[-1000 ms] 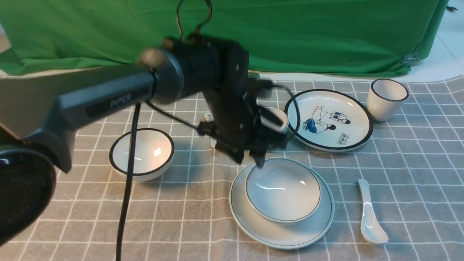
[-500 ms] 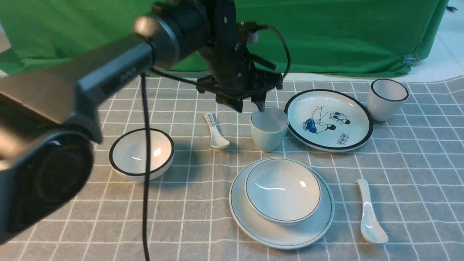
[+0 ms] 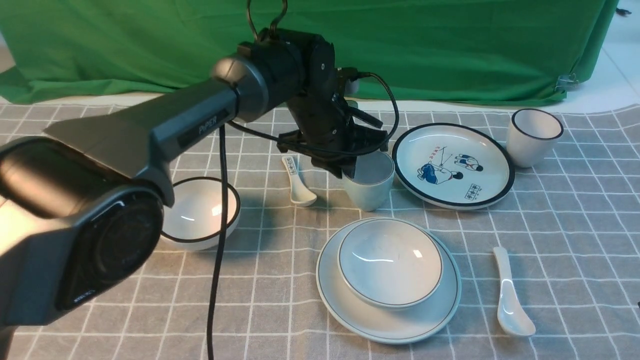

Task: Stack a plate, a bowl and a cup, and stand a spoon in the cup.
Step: Use the left arm to grab a blue teacup, then use the left arm to put the blue teacup into the blue rice bowl in the middle

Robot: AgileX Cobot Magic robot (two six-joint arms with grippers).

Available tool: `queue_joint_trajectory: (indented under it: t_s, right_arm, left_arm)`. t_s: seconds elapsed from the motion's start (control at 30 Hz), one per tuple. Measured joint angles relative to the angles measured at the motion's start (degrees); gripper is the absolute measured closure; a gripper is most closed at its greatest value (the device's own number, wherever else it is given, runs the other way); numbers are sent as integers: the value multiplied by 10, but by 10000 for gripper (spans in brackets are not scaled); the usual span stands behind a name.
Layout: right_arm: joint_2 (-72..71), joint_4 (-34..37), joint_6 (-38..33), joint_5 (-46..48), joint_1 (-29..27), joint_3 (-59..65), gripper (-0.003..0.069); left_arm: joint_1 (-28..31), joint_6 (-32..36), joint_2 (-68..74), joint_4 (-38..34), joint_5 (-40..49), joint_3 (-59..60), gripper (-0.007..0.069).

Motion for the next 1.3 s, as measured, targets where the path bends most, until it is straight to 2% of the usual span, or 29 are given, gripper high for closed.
queue_joint_trajectory:
  t_s: [0.13,0.27,0.4,0.63,0.9,1.07,1.3]
  right_arm:
    - [0,0,-1,-1,0,0,638]
    - [0,0,-2,-6,0,0,638]
    - [0,0,-2,-11,0,1,638]
    - [1,0,-2,-12,0,12,638]
    - [1,0,-3,-16,0,12,638]
    - [1,0,-4,-21,0,12,638]
    - [1,0,-4,-21,0,12,638]
  left_arm:
    - [0,5,-27,6,24,-25,588]
    - [-6,54,-85,-20,80,-49,588]
    - [-38,80,-114,-28,130,-41,588]
    - [-110,83,-107,-19,137,69,588]
    - [-111,61,-106,12,106,130,588]
    - [-101,49,-106,22,55,144,588]
    - [-101,47,-106,25,64,144,587]
